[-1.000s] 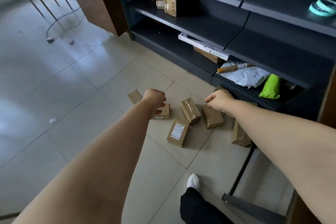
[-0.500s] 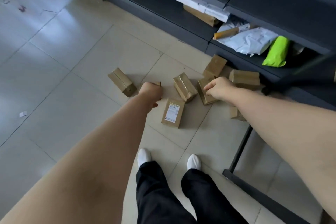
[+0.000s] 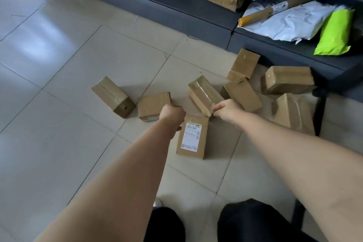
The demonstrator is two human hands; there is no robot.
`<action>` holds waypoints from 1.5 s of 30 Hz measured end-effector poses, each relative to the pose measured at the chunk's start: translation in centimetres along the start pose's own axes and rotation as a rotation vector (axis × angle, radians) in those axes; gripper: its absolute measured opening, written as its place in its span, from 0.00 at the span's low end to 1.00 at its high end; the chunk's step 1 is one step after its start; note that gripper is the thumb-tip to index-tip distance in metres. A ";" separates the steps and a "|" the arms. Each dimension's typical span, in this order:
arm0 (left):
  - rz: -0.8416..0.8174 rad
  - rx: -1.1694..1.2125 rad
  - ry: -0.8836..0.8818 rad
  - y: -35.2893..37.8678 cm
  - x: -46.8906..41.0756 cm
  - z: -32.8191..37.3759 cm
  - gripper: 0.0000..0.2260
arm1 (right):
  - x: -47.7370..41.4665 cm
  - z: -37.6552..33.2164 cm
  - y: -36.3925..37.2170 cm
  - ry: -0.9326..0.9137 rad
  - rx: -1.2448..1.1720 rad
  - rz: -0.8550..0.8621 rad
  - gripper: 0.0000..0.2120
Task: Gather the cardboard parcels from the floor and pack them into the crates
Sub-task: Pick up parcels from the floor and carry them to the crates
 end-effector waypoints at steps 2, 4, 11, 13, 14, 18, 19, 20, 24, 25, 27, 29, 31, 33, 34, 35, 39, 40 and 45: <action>-0.002 0.052 0.031 2.6 -3.5 -1.3 0.08 | -3.6 1.7 2.9 -0.006 -0.036 0.041 0.09; -0.012 0.111 0.083 5.5 -6.9 -2.5 0.13 | -7.0 3.3 5.2 -0.022 -0.049 0.090 0.10; 0.168 -0.225 0.489 11.0 -15.2 -5.1 0.23 | -16.3 8.1 10.4 -0.026 -0.019 0.331 0.15; 0.136 -0.484 0.647 12.3 -16.6 -6.1 0.18 | -17.6 8.8 10.9 -0.065 0.022 0.428 0.17; 0.101 -0.611 0.698 13.0 -17.1 -7.0 0.18 | -18.0 9.2 11.1 -0.084 0.037 0.468 0.19; -0.005 -0.983 0.783 14.7 -18.1 -11.0 0.44 | -18.1 10.7 13.0 -0.074 0.113 0.431 0.31; -0.014 -1.042 0.794 15.0 -18.3 -11.9 0.49 | -18.0 10.9 13.3 -0.077 0.138 0.422 0.33; -0.018 -1.087 0.801 15.2 -18.5 -12.6 0.53 | -17.9 10.9 13.4 -0.086 0.156 0.427 0.34; -0.022 -1.134 0.778 15.4 -19.9 -12.8 0.57 | -18.2 10.7 13.8 -0.094 0.160 0.480 0.35; -0.014 -1.115 0.750 15.1 -20.2 -12.4 0.56 | -18.3 10.6 14.1 -0.086 0.164 0.483 0.36; 0.034 -1.043 0.675 13.9 -21.2 -11.6 0.54 | -18.5 10.2 14.2 -0.077 0.176 0.497 0.36; 0.091 -0.981 0.612 12.3 -22.3 -11.2 0.52 | -18.6 9.8 14.1 -0.084 0.177 0.508 0.37; 0.122 -0.970 0.569 10.8 -23.1 -11.1 0.49 | -18.7 9.7 13.9 -0.097 0.157 0.502 0.36; 0.149 -0.956 0.533 9.8 -23.6 -10.7 0.45 | -18.5 9.8 13.6 -0.099 0.125 0.513 0.32; 0.175 -0.948 0.528 9.6 -23.6 -10.2 0.42 | -18.2 10.0 13.2 -0.100 0.124 0.544 0.28; 0.215 -0.950 0.555 9.6 -23.4 -9.5 0.37 | -18.0 10.0 12.9 -0.096 0.131 0.584 0.25; 0.310 -0.745 0.746 11.0 -20.9 -6.4 0.28 | -18.0 11.0 13.0 0.010 -0.085 0.526 0.23; 0.259 -0.602 0.696 11.5 -20.3 -6.1 0.26 | -18.2 11.4 13.4 0.037 -0.137 0.478 0.23; 0.133 -0.447 0.622 14.9 -19.4 -5.4 0.21 | -17.6 12.2 15.9 0.101 -0.458 0.171 0.16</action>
Point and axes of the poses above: each hand's wrist, its own x-axis away from the middle knuckle, its own y-axis out of the palm, z = x × y, the point moved 7 cm from there along -x, towards the middle knuckle, and after that the axes turned 11 degrees about z, right-handed, at the moved point
